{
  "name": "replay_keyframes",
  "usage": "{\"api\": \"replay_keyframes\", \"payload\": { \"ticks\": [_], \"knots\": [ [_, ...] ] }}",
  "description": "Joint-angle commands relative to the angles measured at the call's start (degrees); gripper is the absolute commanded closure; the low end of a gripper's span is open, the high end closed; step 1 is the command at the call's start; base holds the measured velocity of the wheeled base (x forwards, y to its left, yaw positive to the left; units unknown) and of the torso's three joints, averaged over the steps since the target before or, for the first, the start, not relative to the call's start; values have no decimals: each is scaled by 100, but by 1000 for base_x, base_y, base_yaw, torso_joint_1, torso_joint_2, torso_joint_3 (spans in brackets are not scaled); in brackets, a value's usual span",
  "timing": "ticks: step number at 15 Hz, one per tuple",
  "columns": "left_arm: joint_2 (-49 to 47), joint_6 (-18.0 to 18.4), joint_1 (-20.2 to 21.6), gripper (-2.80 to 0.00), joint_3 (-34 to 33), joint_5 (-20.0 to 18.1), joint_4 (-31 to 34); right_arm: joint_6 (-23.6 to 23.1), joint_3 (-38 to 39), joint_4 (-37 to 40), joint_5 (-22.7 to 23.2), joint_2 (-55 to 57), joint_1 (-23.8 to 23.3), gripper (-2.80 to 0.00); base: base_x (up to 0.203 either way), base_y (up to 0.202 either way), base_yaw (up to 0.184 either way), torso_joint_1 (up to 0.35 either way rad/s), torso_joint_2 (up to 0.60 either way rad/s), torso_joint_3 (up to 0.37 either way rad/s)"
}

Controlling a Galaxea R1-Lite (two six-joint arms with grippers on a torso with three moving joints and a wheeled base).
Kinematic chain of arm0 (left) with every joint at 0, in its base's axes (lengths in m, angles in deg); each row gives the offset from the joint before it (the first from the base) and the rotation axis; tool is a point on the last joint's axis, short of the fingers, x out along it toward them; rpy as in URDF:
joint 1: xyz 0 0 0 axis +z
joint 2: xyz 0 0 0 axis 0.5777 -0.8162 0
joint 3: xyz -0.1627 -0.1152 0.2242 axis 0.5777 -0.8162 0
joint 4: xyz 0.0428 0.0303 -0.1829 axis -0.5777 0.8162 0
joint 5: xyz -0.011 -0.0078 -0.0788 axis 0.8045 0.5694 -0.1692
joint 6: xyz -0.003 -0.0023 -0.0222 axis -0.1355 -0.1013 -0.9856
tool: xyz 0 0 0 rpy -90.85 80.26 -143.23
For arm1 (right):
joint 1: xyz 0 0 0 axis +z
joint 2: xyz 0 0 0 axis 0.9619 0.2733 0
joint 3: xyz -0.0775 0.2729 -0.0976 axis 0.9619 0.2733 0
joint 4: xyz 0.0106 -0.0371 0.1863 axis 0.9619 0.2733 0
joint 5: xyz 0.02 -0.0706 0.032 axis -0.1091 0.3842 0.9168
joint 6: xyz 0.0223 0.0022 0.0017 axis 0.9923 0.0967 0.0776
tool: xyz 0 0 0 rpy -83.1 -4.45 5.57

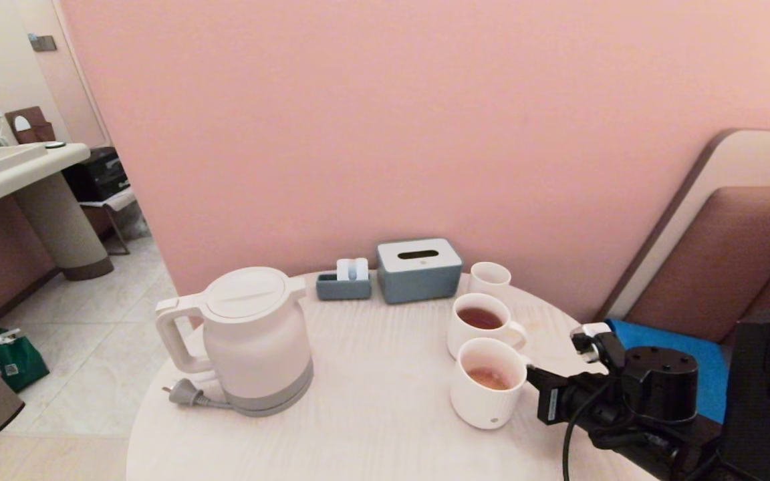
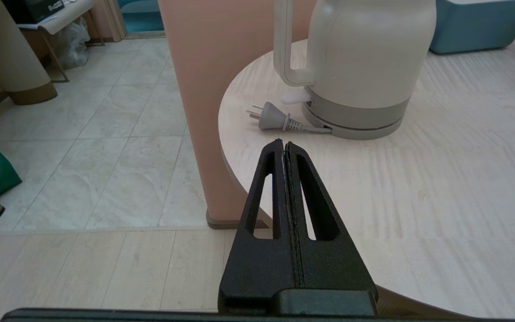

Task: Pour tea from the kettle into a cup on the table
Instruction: Pick up the cup

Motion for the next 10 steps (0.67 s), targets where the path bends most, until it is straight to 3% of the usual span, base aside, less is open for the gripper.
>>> {"api": "replay_keyframes", "payload": {
  "ticks": [1, 10],
  "knots": [
    [-7, 2, 6, 0, 0, 1, 0, 5, 24, -252, 0, -22, 2, 0, 0, 0, 0, 0, 0, 0],
    [-7, 2, -3, 0, 0, 1, 0, -12, 33, -252, 0, -32, 3, 0, 0, 0, 0, 0, 0, 0]
  ]
}}
